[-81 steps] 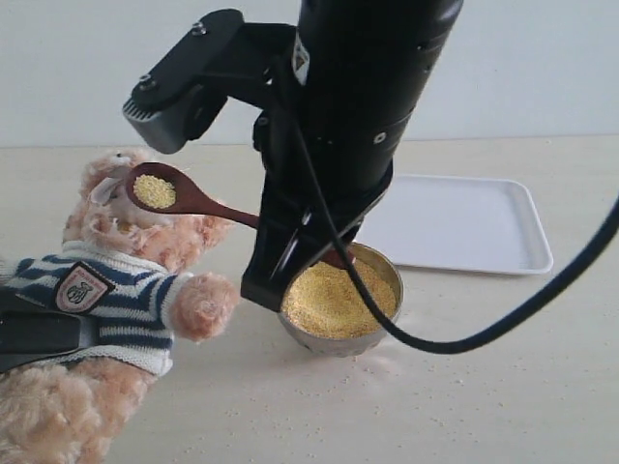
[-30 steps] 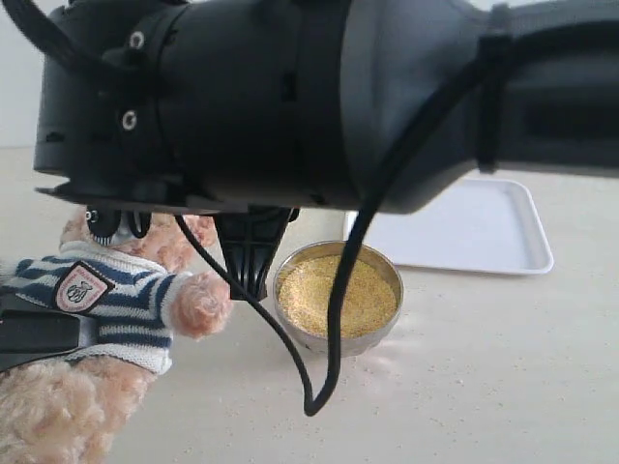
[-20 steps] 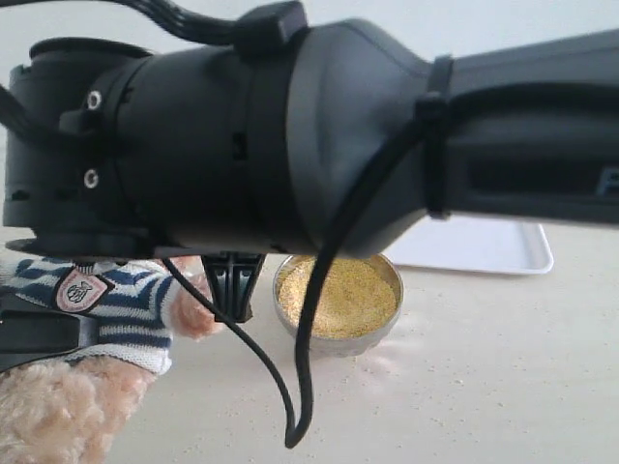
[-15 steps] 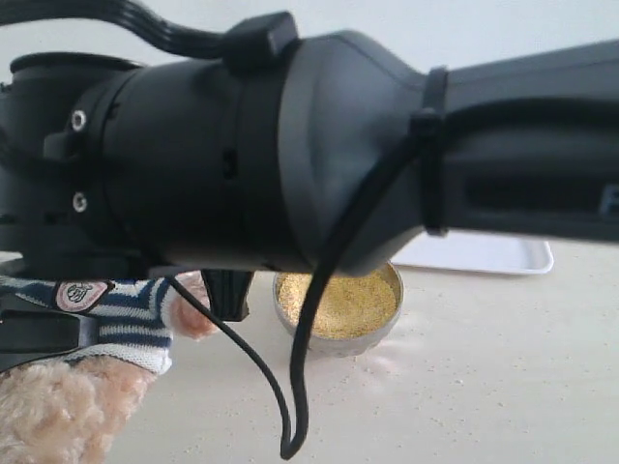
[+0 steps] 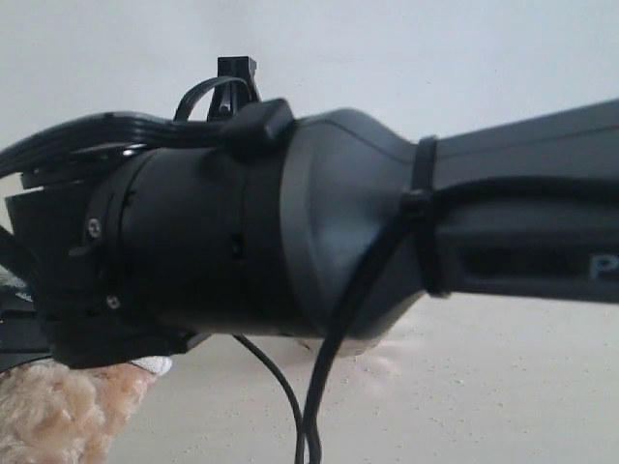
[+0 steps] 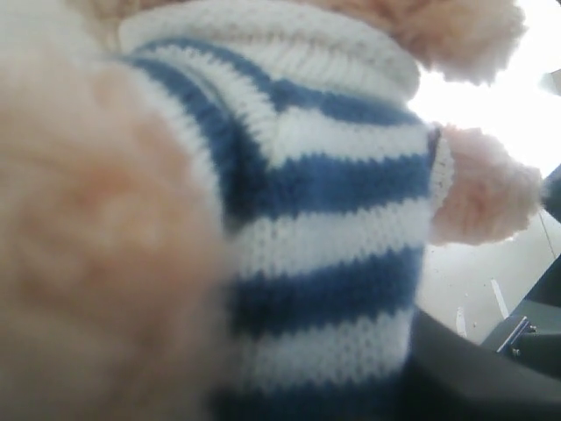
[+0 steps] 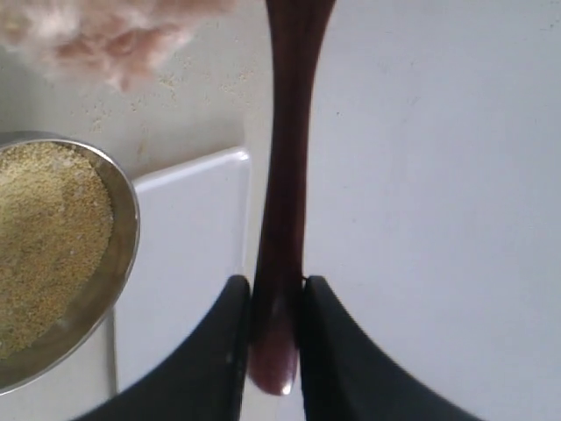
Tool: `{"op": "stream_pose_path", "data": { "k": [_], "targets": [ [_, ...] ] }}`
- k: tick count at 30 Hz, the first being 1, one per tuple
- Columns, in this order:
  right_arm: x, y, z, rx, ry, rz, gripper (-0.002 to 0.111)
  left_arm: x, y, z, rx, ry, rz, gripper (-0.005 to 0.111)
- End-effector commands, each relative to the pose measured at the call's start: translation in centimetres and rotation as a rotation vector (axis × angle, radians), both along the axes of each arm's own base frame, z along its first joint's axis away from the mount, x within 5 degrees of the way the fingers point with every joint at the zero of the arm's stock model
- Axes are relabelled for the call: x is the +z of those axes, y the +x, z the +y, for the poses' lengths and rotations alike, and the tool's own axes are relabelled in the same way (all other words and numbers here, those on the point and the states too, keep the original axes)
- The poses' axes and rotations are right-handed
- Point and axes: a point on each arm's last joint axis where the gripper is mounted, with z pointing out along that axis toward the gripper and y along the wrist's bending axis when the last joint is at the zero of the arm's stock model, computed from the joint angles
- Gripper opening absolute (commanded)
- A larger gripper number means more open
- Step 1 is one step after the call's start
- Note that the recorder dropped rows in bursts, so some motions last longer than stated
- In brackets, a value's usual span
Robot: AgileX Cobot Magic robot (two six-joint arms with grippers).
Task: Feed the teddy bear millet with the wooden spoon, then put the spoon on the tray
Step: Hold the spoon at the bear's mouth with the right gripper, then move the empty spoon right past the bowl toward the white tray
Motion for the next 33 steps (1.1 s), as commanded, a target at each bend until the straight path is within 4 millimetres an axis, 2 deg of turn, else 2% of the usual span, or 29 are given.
{"op": "stream_pose_path", "data": {
  "k": [1, 6, 9, 10, 12, 17, 23, 27, 33],
  "targets": [
    [0.3, -0.7, 0.4, 0.022, 0.007, -0.041, 0.000, 0.1, 0.0, -0.1, -0.001, -0.024, -0.003, 0.005],
    [0.8, -0.7, 0.2, 0.019, 0.023, -0.051, 0.000, 0.1, 0.0, -0.1, -0.001, -0.024, -0.003, 0.005],
    [2.3, -0.8, -0.4, -0.007, 0.106, -0.063, 0.000, 0.1, 0.0, -0.1, -0.002, -0.025, -0.002, 0.005],
    [3.2, -0.7, -1.1, -0.038, 0.163, -0.052, 0.000, 0.1, 0.0, -0.1, -0.002, -0.025, -0.002, 0.005],
    [3.7, -0.5, -2.0, -0.089, 0.222, 0.008, 0.000, 0.1, -0.1, -0.1, -0.004, -0.027, -0.002, 0.005],
    [4.1, 0.4, -4.4, -0.230, 0.337, 0.187, 0.000, 0.1, -0.1, -0.1, -0.004, -0.027, -0.002, 0.005],
    [5.5, 0.9, -6.8, -0.312, 0.433, 0.289, 0.000, 0.1, -0.1, -0.1, -0.004, -0.027, -0.002, 0.005],
    [5.2, 0.9, -9.9, -0.393, 0.462, 0.341, 0.000, 0.1, -0.1, -0.1, -0.004, -0.027, -0.002, 0.005],
    [3.3, 0.8, -14.7, -0.523, 0.585, 0.413, 0.000, 0.1, -0.1, -0.1, -0.004, -0.027, -0.002, 0.005]
  ]
}}
